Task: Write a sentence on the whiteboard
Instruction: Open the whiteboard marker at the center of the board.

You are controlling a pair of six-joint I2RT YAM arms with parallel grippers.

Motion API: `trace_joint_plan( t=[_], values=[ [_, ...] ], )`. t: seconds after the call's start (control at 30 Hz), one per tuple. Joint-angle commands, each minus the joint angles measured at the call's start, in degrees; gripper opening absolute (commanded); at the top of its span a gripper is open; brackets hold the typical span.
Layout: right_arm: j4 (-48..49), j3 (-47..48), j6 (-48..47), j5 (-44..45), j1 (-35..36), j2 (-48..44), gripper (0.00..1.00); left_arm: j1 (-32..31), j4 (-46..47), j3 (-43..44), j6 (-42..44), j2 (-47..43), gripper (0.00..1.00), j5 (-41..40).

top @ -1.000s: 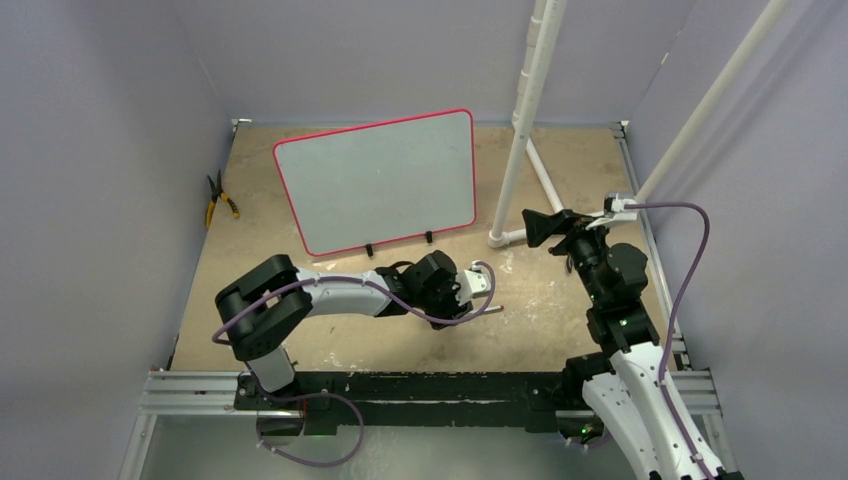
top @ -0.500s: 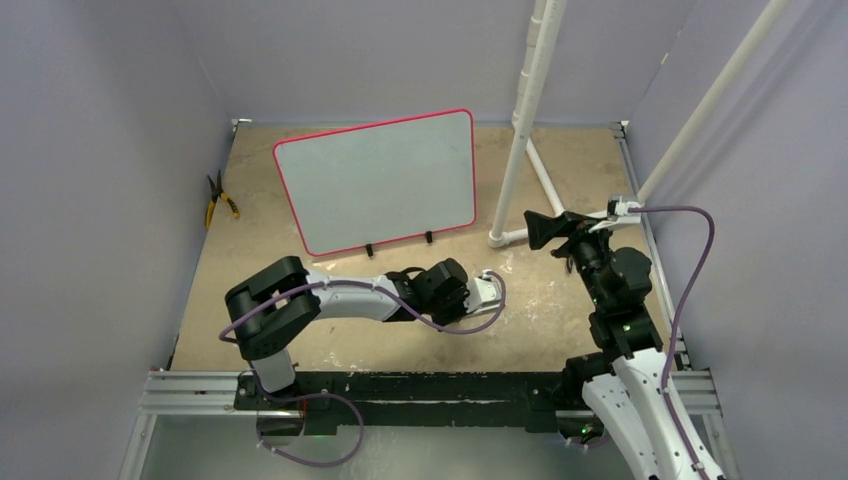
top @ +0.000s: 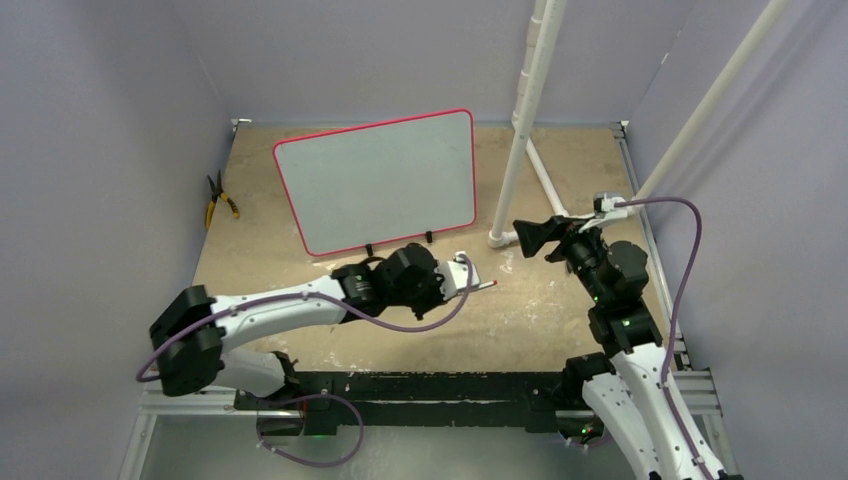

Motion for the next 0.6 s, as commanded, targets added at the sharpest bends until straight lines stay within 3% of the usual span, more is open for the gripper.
trace_joint_plan(
  t=[0.0, 0.13, 0.23, 0.57],
  values=[
    [-1.9, 2.0, -1.9, -17.2, -0.2, 4.3, 0.99, 4.0, -3.1, -1.4, 2.4, -7.4, 0.0, 7.9],
    [-3.9, 2.0, -2.4, -37.1, -0.2, 10.9, 0.98, 4.5, -2.6, -3.6, 2.1, -11.7, 0.0, 10.0],
    [-3.7, 1.4, -0.8, -44.5, 1.2, 12.3, 0.96, 4.6, -4.4, -3.0, 2.5, -12.0, 0.0, 10.2],
    [-5.9, 0.8, -0.7, -45.4, 5.8, 14.4, 0.89, 4.4, -5.3, -2.2, 2.2, -12.8, 0.0, 13.9]
  ],
)
